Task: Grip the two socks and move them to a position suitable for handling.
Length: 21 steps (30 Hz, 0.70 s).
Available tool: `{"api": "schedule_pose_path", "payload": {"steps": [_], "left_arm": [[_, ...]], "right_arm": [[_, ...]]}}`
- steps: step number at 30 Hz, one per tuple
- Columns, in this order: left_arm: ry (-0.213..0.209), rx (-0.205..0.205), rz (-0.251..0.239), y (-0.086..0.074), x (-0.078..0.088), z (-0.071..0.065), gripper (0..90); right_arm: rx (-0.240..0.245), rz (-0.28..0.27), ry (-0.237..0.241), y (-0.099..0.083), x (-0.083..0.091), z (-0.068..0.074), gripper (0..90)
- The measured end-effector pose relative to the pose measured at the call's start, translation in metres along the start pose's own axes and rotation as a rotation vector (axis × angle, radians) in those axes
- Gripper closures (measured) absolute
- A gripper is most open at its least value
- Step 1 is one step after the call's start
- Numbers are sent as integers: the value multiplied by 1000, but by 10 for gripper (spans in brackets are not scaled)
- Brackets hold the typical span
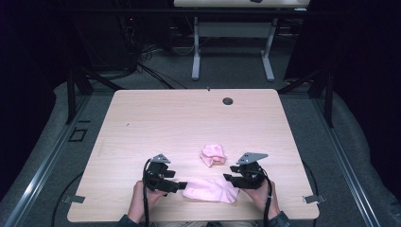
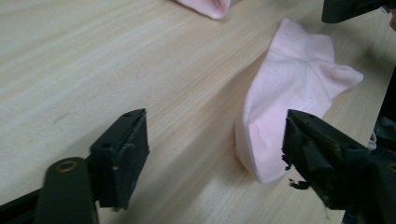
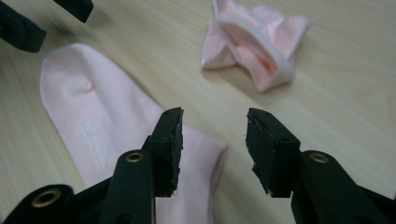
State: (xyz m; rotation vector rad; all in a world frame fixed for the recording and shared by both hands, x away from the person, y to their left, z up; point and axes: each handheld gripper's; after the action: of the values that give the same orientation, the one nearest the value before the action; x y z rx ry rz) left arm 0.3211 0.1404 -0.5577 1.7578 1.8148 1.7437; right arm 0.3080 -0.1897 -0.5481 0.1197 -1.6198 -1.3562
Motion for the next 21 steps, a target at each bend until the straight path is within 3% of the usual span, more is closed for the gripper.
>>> {"api": "schedule_pose_path", "payload": {"steps": [3, 7, 9, 13, 21], "left_arm": [[14, 2, -9, 6, 1, 5, 161], [23, 1, -13, 17, -2, 9, 163], [19, 1, -16, 26, -4, 12, 171], [18, -3, -13, 48, -12, 18, 193], [-6, 40, 66, 97, -51, 28, 282]], "right_arm": [[32, -17, -17, 18, -6, -4, 525], [19, -19, -34, 33, -20, -17, 528], [-5, -16, -50, 34, -30, -26, 540], [-57, -6, -15, 32, -42, -37, 546], [-37, 33, -14, 32, -51, -41, 631]]}}
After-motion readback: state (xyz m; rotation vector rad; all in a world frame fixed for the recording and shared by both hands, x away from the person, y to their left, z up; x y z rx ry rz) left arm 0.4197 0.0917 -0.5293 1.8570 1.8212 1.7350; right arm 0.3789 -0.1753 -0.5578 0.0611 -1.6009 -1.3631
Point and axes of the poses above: each handheld gripper's, and its own axes: x roughly backward along the jaws, y roughly out of its top, z roughly to its left, and after that the axes turned 7 degrees about -z, right-handed
